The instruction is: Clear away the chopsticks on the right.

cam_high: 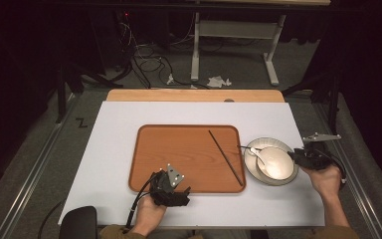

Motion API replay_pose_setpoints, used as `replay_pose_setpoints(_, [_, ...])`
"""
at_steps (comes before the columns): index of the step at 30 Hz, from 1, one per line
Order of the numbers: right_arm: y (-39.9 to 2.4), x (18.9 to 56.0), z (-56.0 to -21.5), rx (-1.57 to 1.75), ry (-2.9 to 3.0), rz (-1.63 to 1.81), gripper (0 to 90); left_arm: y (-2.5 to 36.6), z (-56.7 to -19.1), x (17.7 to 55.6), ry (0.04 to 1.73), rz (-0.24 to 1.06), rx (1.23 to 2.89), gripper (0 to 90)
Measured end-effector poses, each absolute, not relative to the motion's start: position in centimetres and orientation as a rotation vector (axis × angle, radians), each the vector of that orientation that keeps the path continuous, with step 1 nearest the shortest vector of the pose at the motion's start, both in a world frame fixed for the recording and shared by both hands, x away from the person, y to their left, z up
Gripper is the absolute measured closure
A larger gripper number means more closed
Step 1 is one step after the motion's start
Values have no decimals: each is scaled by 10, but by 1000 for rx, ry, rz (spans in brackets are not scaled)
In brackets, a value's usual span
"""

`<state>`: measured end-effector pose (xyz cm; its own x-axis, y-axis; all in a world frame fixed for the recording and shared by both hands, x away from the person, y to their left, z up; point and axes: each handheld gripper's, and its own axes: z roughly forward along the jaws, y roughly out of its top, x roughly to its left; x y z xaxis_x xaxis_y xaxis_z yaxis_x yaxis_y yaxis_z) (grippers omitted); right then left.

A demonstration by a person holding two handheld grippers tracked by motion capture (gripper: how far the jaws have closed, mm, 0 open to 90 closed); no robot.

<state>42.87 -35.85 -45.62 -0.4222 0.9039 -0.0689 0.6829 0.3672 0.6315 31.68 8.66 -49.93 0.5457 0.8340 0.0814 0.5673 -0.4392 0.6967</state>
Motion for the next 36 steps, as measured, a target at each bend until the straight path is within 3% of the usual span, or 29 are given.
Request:
replay_pose_setpoints(7, [-357,434,-459,1365,2250,721,658,90,-499,315,1142,563,2153,165])
replay_pose_setpoints(24, [-354,433,-465,1341,2315,719,853,88,-501,315,1136,558,2169,165])
replay_pose_setpoints(36, [-354,426,-459,1321,2270,768,866,87,-499,317,1132,554,2163,165])
